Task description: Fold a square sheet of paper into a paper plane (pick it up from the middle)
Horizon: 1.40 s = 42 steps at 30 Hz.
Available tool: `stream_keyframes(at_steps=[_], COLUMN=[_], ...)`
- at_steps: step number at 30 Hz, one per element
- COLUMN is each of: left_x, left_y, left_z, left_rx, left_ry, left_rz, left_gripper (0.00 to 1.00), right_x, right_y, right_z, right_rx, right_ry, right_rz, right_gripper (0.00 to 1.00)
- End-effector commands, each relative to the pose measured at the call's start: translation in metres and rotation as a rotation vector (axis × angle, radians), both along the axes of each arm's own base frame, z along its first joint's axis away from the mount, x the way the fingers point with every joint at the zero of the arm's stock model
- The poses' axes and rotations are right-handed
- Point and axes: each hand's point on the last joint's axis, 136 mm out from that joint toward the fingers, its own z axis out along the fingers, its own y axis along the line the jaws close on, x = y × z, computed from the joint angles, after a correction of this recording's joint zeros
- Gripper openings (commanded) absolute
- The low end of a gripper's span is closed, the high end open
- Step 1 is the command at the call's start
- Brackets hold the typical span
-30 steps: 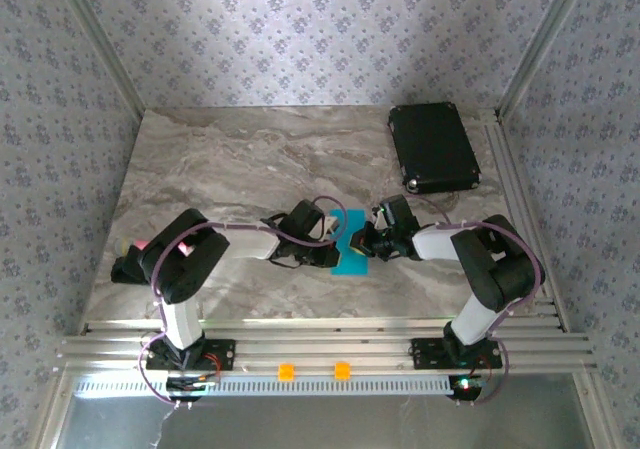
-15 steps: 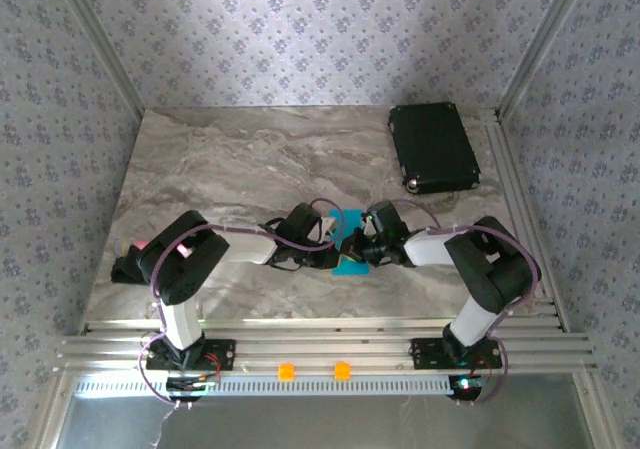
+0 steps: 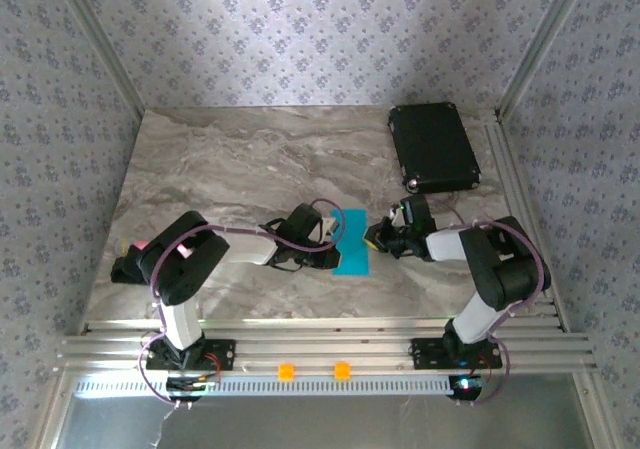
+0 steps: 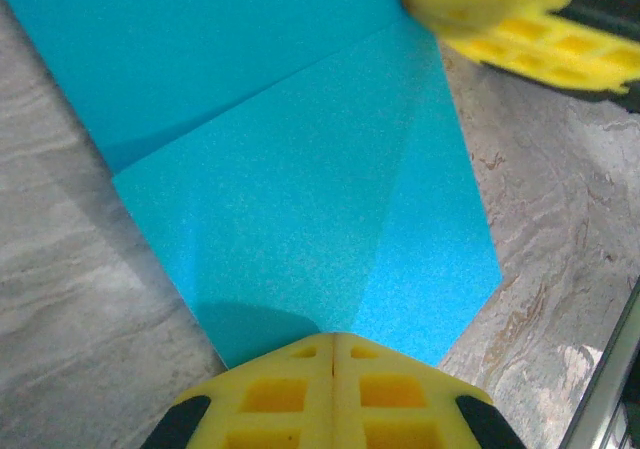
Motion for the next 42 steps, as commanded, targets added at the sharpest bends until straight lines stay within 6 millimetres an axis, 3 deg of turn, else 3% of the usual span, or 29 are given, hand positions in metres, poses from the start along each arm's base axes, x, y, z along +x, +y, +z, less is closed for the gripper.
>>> stream_keyframes(at_steps=[1, 6, 9, 12, 16, 20, 23, 31, 42], left_x=[-0.025, -0.021, -0.012, 0.004, 0.023, 0.036, 0.041, 0.036, 0.027], left_y=[0.027, 0.018, 0.008, -0.003, 0.000, 0.008, 0.009, 0.001, 0.008], left_z=[-0.036, -0.022, 0.004, 0.040, 0.065, 0.053, 0.044, 0.023, -0.003], left_rx=[0.153, 0.120, 0.074, 0.032, 0.039, 0.095, 0.105, 0.101, 0.138], left_ry=[0.104, 0.090, 0.054, -0.022, -0.108, -0.108, -0.093, -0.044, 0.009], left_rz=[0.011, 0.012, 0.024, 0.034, 0.061, 0.057, 0.049, 0.003, 0.003], left_gripper=[0.00, 0.00, 0.03, 0.04, 0.09, 0.07, 0.06, 0.05, 0.03], right_x=[-0.002, -0.001, -0.008, -0.023, -0.042, -0.058, -0.067, -0.086, -0.100], right_y=[-0.014, -0.019, -0.015, -0.017, -0.013, -0.006, 0.001, 0.014, 0.020], right_z=[-0.010, 0.012, 0.031, 0.032, 0.031, 0.031, 0.030, 0.019, 0.002], right_rx=[-0.066, -0.091, -0.112, -0.154, -0.151, -0.176, -0.183, -0.219, -0.263], right_ry=[0.025, -0.035, -0.077, -0.051, -0.020, -0.001, 0.020, 0.077, 0.148], right_rz=[-0.017, -0.018, 0.003, 0.017, 0.025, 0.038, 0.056, 0.081, 0.106], right_gripper=[0.01, 0.03, 0.05, 0.08, 0.15, 0.26, 0.29, 0.34, 0.43])
